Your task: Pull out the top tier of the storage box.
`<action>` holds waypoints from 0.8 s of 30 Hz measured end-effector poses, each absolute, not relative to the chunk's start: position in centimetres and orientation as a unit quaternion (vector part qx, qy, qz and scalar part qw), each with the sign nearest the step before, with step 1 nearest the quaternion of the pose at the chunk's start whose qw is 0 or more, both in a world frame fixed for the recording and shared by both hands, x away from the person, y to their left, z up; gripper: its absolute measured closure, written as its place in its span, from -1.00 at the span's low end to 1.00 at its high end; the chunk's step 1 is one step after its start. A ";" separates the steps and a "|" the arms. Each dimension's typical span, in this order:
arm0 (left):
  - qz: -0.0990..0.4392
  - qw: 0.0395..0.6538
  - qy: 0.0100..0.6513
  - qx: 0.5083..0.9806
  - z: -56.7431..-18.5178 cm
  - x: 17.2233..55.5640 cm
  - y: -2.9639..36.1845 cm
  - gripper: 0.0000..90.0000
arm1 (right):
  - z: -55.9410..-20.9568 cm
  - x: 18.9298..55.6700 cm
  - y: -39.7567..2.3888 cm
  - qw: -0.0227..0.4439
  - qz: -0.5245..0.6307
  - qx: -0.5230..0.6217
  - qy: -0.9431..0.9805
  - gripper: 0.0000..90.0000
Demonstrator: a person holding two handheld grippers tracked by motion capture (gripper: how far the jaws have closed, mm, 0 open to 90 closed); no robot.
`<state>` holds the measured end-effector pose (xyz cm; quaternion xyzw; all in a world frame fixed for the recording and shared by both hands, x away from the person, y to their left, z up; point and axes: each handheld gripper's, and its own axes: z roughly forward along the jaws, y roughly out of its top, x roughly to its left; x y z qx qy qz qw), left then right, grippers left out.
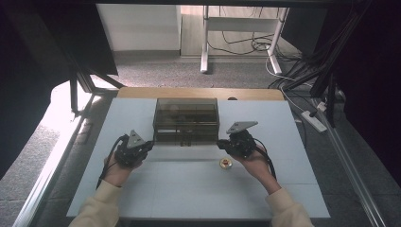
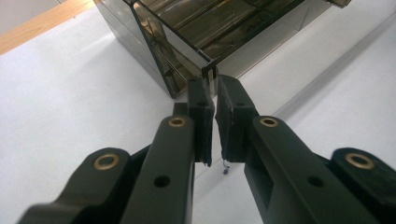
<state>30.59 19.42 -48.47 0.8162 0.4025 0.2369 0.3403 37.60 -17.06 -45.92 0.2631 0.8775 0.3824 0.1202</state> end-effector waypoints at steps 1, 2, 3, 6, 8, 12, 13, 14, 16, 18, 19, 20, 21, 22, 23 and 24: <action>0.237 0.340 0.402 0.817 -48.5 30.6 19.4 0.85 | -45.9 37.6 -17.1 0.120 0.382 0.261 0.879 0.81; 0.236 0.340 0.402 0.817 -48.5 30.5 19.4 0.85 | -45.9 37.5 -17.1 0.120 0.382 0.262 0.878 0.81; 0.237 0.340 0.402 0.817 -48.5 30.5 19.4 0.85 | -45.9 37.5 -17.0 0.121 0.381 0.262 0.878 0.81; 0.236 0.340 0.402 0.817 -48.5 30.4 19.4 0.85 | -45.9 37.4 -17.1 0.120 0.382 0.260 0.879 0.81; 0.236 0.340 0.402 0.817 -48.5 30.3 19.4 0.85 | -45.9 37.3 -17.1 0.120 0.380 0.261 0.879 0.81; 0.236 0.340 0.401 0.817 -48.5 30.2 19.4 0.85 | -45.9 37.1 -17.1 0.120 0.379 0.260 0.880 0.81; 0.236 0.340 0.401 0.817 -48.5 30.1 19.4 0.85 | -45.9 37.1 -17.1 0.119 0.379 0.259 0.880 0.81; 0.236 0.340 0.401 0.817 -48.5 30.1 19.4 0.85 | -45.9 37.1 -17.1 0.119 0.379 0.259 0.880 0.81; 0.236 0.339 0.401 0.818 -48.5 30.1 19.4 0.85 | -45.9 37.1 -17.1 0.117 0.379 0.259 0.880 0.81; 0.236 0.339 0.401 0.818 -48.5 30.0 19.4 0.85 | -45.9 37.1 -17.1 0.117 0.379 0.260 0.880 0.81; 0.236 0.340 0.401 0.817 -48.5 30.0 19.4 0.85 | -45.9 37.0 -17.1 0.117 0.380 0.259 0.880 0.81; 0.236 0.340 0.401 0.818 -48.5 29.9 19.4 0.85 | -45.9 37.0 -17.1 0.116 0.379 0.259 0.881 0.82; 0.236 0.339 0.400 0.818 -48.5 29.9 19.4 0.85 | -45.9 37.0 -17.2 0.115 0.379 0.259 0.881 0.81; 0.237 0.338 0.399 0.819 -48.5 29.8 19.3 0.85 | -45.9 37.0 -17.2 0.115 0.379 0.258 0.881 0.82; 0.237 0.338 0.398 0.819 -48.5 29.8 19.3 0.85 | -45.9 37.0 -17.2 0.115 0.378 0.257 0.882 0.81; 0.238 0.337 0.398 0.819 -48.5 29.7 19.3 0.85 | -45.9 36.9 -17.2 0.115 0.378 0.256 0.883 0.82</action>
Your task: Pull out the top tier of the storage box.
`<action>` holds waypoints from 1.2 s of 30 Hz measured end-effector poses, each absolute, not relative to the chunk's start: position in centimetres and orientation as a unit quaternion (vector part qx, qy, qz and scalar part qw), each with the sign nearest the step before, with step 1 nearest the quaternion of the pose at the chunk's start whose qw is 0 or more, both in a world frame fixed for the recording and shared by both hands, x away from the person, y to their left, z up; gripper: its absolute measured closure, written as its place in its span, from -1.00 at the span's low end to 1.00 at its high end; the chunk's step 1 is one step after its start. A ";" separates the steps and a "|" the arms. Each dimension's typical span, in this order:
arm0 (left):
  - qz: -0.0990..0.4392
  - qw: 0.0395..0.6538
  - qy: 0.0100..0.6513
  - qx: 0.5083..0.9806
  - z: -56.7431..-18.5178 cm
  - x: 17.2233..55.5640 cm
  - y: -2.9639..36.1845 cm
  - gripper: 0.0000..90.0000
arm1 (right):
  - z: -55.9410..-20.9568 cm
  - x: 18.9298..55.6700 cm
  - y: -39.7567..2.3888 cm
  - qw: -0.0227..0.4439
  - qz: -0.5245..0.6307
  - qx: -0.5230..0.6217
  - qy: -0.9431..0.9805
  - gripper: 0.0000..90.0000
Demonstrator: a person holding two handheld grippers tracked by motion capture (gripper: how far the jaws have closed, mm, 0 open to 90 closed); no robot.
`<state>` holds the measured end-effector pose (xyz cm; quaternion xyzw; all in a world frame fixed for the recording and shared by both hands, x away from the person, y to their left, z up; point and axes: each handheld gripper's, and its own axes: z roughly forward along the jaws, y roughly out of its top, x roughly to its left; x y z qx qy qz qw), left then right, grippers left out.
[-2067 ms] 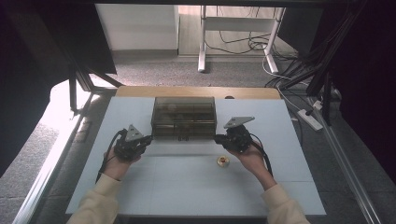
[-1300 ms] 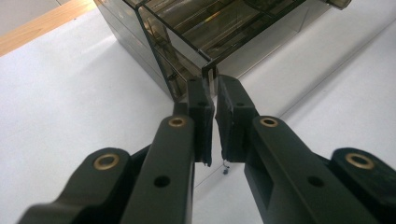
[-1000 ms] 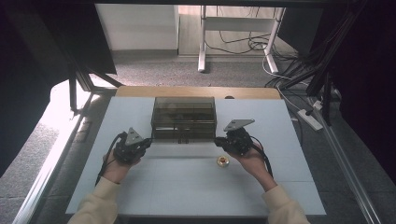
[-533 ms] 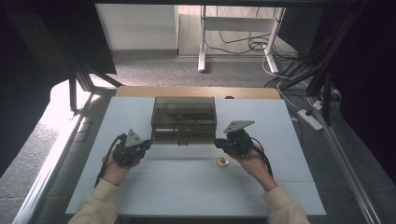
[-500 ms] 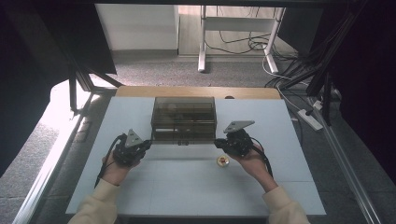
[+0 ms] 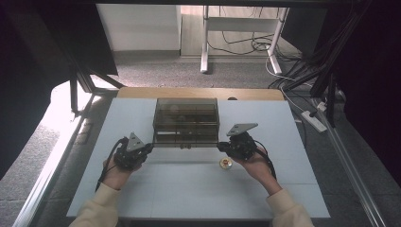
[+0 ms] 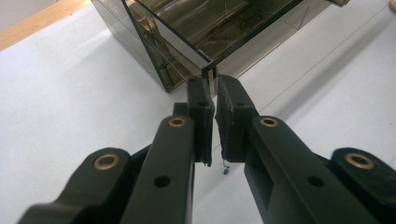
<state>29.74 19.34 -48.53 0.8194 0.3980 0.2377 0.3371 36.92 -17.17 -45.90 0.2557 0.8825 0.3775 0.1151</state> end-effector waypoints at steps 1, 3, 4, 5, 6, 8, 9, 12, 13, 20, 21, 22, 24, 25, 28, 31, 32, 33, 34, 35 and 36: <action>0.238 0.337 0.398 0.819 -48.5 29.7 19.3 0.85 | -45.9 36.9 -17.2 0.115 0.377 0.255 0.883 0.82; 0.238 0.337 0.398 0.819 -48.5 29.7 19.3 0.85 | -45.9 36.9 -17.2 0.115 0.377 0.255 0.883 0.82; 0.238 0.337 0.398 0.819 -48.5 29.6 19.3 0.85 | -45.9 36.9 -17.2 0.115 0.377 0.255 0.883 0.82; 0.239 0.337 0.399 0.819 -48.6 29.6 19.3 0.85 | -45.9 36.8 -17.2 0.115 0.377 0.254 0.883 0.82; 0.239 0.337 0.398 0.819 -48.6 29.5 19.3 0.85 | -45.9 36.8 -17.2 0.114 0.377 0.254 0.883 0.81; 0.239 0.337 0.398 0.819 -48.6 29.5 19.3 0.85 | -45.9 36.8 -17.2 0.112 0.376 0.254 0.884 0.82; 0.238 0.337 0.398 0.819 -48.6 29.5 19.3 0.85 | -45.9 36.8 -17.2 0.112 0.376 0.254 0.884 0.82; 0.239 0.337 0.397 0.819 -48.6 29.4 19.3 0.85 | -45.9 36.7 -17.2 0.112 0.375 0.254 0.885 0.82; 0.239 0.337 0.397 0.819 -48.6 29.4 19.3 0.85 | -45.9 36.7 -17.2 0.112 0.375 0.254 0.884 0.82; 0.239 0.335 0.396 0.821 -48.6 29.2 19.2 0.85 | -45.9 36.6 -17.3 0.111 0.373 0.251 0.886 0.82; 0.239 0.335 0.396 0.820 -48.6 29.2 19.2 0.85 | -45.9 36.6 -17.3 0.110 0.373 0.251 0.886 0.82; 0.239 0.336 0.397 0.820 -48.6 29.2 19.2 0.85 | -45.9 36.6 -17.3 0.110 0.373 0.251 0.886 0.82; 0.240 0.336 0.397 0.820 -48.6 29.2 19.2 0.85 | -45.9 36.6 -17.3 0.109 0.373 0.251 0.887 0.82; 0.239 0.336 0.397 0.820 -48.6 29.2 19.2 0.85 | -46.0 36.6 -17.3 0.110 0.375 0.250 0.886 0.82; 0.239 0.337 0.397 0.820 -48.7 29.2 19.3 0.85 | -46.0 36.6 -17.3 0.110 0.376 0.249 0.886 0.82; 0.239 0.336 0.397 0.820 -48.6 29.1 19.2 0.85 | -46.0 36.6 -17.3 0.110 0.375 0.251 0.886 0.82; 0.239 0.336 0.396 0.821 -48.6 29.1 19.2 0.85 | -46.0 36.6 -17.3 0.110 0.374 0.251 0.886 0.82; 0.238 0.336 0.395 0.821 -48.6 29.1 19.2 0.85 | -45.9 36.5 -17.3 0.109 0.375 0.251 0.886 0.82; 0.238 0.336 0.395 0.821 -48.6 29.1 19.2 0.86 | -45.9 36.5 -17.3 0.109 0.375 0.250 0.886 0.82; 0.238 0.337 0.395 0.821 -48.6 29.1 19.3 0.86 | -45.9 36.5 -17.4 0.109 0.375 0.251 0.886 0.82; 0.238 0.336 0.395 0.821 -48.6 29.1 19.3 0.86 | -46.0 36.5 -17.4 0.108 0.375 0.252 0.886 0.82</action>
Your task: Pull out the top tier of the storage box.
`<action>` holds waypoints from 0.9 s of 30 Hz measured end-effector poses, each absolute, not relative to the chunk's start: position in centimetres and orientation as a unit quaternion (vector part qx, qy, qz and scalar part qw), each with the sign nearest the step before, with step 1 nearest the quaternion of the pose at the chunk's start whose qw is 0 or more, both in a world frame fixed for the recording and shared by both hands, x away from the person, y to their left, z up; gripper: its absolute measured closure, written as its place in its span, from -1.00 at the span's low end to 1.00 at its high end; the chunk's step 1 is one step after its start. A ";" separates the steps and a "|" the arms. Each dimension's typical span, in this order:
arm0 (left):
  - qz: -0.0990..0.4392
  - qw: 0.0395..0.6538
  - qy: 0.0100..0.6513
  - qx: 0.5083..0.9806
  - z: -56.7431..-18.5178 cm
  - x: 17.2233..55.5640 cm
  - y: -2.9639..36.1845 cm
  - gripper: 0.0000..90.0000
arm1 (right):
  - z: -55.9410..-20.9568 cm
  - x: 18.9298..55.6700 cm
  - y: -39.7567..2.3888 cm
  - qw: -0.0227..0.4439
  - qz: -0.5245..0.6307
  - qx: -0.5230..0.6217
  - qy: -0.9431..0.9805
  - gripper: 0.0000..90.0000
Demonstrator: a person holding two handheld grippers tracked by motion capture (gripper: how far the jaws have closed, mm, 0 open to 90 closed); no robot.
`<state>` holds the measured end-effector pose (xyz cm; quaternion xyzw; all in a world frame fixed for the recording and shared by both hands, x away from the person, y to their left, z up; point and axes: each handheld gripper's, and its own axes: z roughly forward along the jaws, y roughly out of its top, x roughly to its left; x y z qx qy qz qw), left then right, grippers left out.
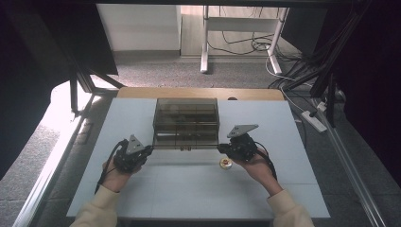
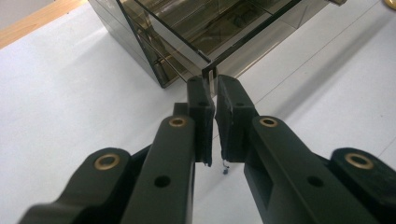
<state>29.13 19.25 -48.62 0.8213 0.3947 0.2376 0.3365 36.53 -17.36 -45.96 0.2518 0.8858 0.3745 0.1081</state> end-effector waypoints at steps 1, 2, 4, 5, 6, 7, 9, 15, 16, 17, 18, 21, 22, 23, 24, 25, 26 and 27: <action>0.238 0.336 0.394 0.821 -48.6 29.1 19.3 0.86 | -46.0 36.5 -17.4 0.109 0.375 0.252 0.886 0.82; 0.238 0.336 0.394 0.822 -48.6 29.1 19.3 0.86 | -46.0 36.5 -17.4 0.108 0.376 0.251 0.885 0.82; 0.237 0.336 0.395 0.821 -48.6 29.1 19.3 0.86 | -46.0 36.5 -17.4 0.106 0.375 0.252 0.886 0.82; 0.237 0.336 0.396 0.821 -48.6 29.1 19.3 0.86 | -46.0 36.5 -17.3 0.105 0.375 0.250 0.886 0.82; 0.237 0.335 0.396 0.821 -48.6 29.0 19.3 0.86 | -45.9 36.4 -17.3 0.107 0.373 0.249 0.887 0.82; 0.238 0.335 0.394 0.822 -48.6 28.9 19.2 0.86 | -45.9 36.4 -17.3 0.106 0.373 0.250 0.887 0.82; 0.237 0.336 0.392 0.823 -48.7 28.8 19.2 0.86 | -46.0 36.4 -17.4 0.104 0.375 0.250 0.887 0.82; 0.235 0.338 0.391 0.823 -48.7 28.9 19.3 0.86 | -46.0 36.4 -17.4 0.103 0.374 0.252 0.887 0.81; 0.235 0.338 0.391 0.823 -48.7 28.9 19.3 0.86 | -46.0 36.4 -17.4 0.104 0.374 0.252 0.887 0.81; 0.235 0.339 0.390 0.823 -48.7 28.9 19.3 0.86 | -46.1 36.4 -17.4 0.103 0.374 0.252 0.887 0.81; 0.235 0.339 0.390 0.823 -48.7 28.9 19.3 0.86 | -46.1 36.4 -17.4 0.102 0.374 0.252 0.887 0.81; 0.236 0.340 0.388 0.824 -48.8 28.9 19.3 0.85 | -46.2 36.4 -17.4 0.104 0.371 0.252 0.888 0.81; 0.236 0.340 0.388 0.824 -48.8 28.9 19.3 0.84 | -46.2 36.4 -17.4 0.105 0.370 0.250 0.888 0.81; 0.236 0.341 0.387 0.824 -48.8 28.9 19.4 0.84 | -46.3 36.4 -17.4 0.105 0.370 0.250 0.889 0.81; 0.234 0.342 0.385 0.824 -48.8 28.9 19.4 0.82 | -46.3 36.4 -17.4 0.105 0.370 0.249 0.889 0.81; 0.233 0.344 0.384 0.825 -48.8 28.9 19.4 0.79 | -46.3 36.4 -17.4 0.104 0.370 0.249 0.889 0.81; 0.229 0.348 0.382 0.825 -48.8 28.9 19.5 0.75 | -46.3 36.5 -17.4 0.104 0.371 0.249 0.889 0.81; 0.229 0.350 0.384 0.823 -48.8 28.9 19.5 0.65 | -46.3 36.5 -17.4 0.105 0.371 0.248 0.889 0.81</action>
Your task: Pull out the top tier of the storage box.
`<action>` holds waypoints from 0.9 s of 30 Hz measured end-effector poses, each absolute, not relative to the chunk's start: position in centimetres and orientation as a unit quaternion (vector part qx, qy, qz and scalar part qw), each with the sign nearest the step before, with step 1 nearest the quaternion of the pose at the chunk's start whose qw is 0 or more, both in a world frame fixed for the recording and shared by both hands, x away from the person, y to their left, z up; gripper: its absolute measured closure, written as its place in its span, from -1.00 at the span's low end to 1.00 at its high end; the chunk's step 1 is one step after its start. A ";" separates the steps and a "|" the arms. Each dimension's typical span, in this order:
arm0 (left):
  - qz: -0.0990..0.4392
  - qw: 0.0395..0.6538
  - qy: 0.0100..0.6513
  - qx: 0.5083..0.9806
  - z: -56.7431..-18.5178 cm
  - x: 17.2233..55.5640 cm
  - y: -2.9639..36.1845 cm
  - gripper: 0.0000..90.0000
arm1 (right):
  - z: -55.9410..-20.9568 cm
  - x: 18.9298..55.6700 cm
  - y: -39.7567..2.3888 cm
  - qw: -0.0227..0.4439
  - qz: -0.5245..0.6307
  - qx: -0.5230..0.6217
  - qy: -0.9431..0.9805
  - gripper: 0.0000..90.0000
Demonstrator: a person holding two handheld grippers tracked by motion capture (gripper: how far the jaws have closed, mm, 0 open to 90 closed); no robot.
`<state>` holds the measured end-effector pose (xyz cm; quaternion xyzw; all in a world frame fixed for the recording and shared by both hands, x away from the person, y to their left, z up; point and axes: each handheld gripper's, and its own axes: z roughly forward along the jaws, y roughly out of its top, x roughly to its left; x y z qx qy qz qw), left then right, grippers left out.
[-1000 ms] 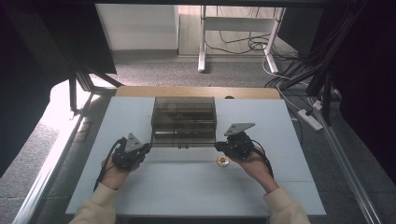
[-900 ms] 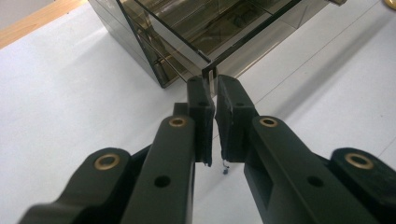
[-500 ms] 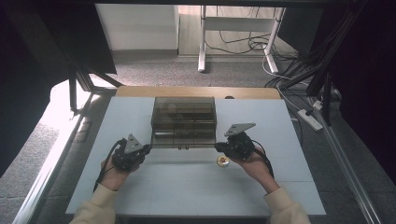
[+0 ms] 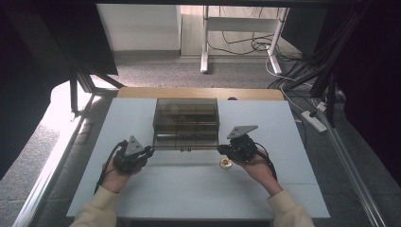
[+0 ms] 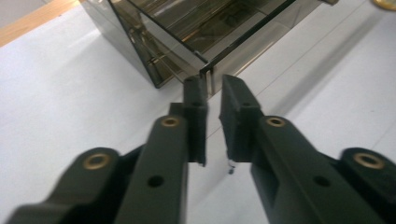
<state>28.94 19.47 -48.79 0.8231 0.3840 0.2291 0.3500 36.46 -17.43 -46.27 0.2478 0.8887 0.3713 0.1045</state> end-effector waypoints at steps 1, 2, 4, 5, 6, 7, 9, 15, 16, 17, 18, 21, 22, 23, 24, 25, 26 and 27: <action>0.230 0.350 0.386 0.822 -48.8 28.9 19.5 0.55 | -46.3 36.5 -17.5 0.104 0.371 0.247 0.889 0.81; 0.228 0.354 0.387 0.821 -48.7 28.9 19.5 0.52 | -46.3 36.5 -17.5 0.104 0.371 0.247 0.889 0.81; 0.225 0.357 0.390 0.818 -48.6 28.9 19.6 0.36 | -46.3 36.5 -17.6 0.105 0.374 0.245 0.888 0.69; 0.223 0.358 0.393 0.817 -48.7 28.9 19.7 0.23 | -46.2 36.5 -17.6 0.105 0.375 0.246 0.888 0.58; 0.222 0.357 0.395 0.816 -48.7 28.9 19.7 0.11 | -46.2 36.5 -17.7 0.103 0.376 0.247 0.887 0.50; 0.220 0.357 0.400 0.815 -48.7 28.8 19.7 0.02 | -46.2 36.5 -17.7 0.102 0.378 0.246 0.887 0.41; 0.214 0.359 0.410 0.811 -48.9 28.7 19.8 -0.16 | -46.1 36.4 -17.9 0.102 0.382 0.245 0.885 0.08; 0.198 0.364 0.426 0.805 -49.3 28.3 20.1 -0.35 | -46.0 36.3 -18.1 0.110 0.384 0.246 0.883 -0.26; 0.195 0.365 0.427 0.804 -49.4 28.2 20.1 -0.37 | -46.0 36.3 -18.2 0.111 0.383 0.245 0.884 -0.29; 0.194 0.366 0.428 0.803 -49.5 28.2 20.2 -0.38 | -46.0 36.3 -18.2 0.112 0.380 0.247 0.884 -0.32; 0.193 0.365 0.429 0.804 -49.6 28.0 20.2 -0.38 | -46.0 36.3 -18.2 0.113 0.379 0.246 0.885 -0.33; 0.188 0.366 0.429 0.804 -49.9 27.7 20.2 -0.40 | -46.0 36.3 -18.4 0.115 0.374 0.247 0.887 -0.38; 0.187 0.366 0.428 0.805 -49.9 27.6 20.2 -0.42 | -46.0 36.2 -18.4 0.115 0.372 0.247 0.887 -0.39; 0.186 0.367 0.428 0.805 -50.0 27.5 20.2 -0.43 | -45.9 36.2 -18.5 0.115 0.371 0.247 0.888 -0.39; 0.185 0.368 0.429 0.804 -50.1 27.4 20.2 -0.43 | -45.9 36.2 -18.5 0.115 0.371 0.246 0.888 -0.40; 0.183 0.368 0.429 0.804 -50.2 27.3 20.2 -0.44 | -45.9 36.2 -18.6 0.115 0.371 0.246 0.888 -0.41; 0.182 0.368 0.429 0.804 -50.3 27.2 20.2 -0.44 | -45.9 36.1 -18.6 0.115 0.371 0.246 0.888 -0.41; 0.181 0.368 0.430 0.805 -50.4 27.0 20.2 -0.44 | -45.8 36.1 -18.7 0.115 0.370 0.246 0.889 -0.42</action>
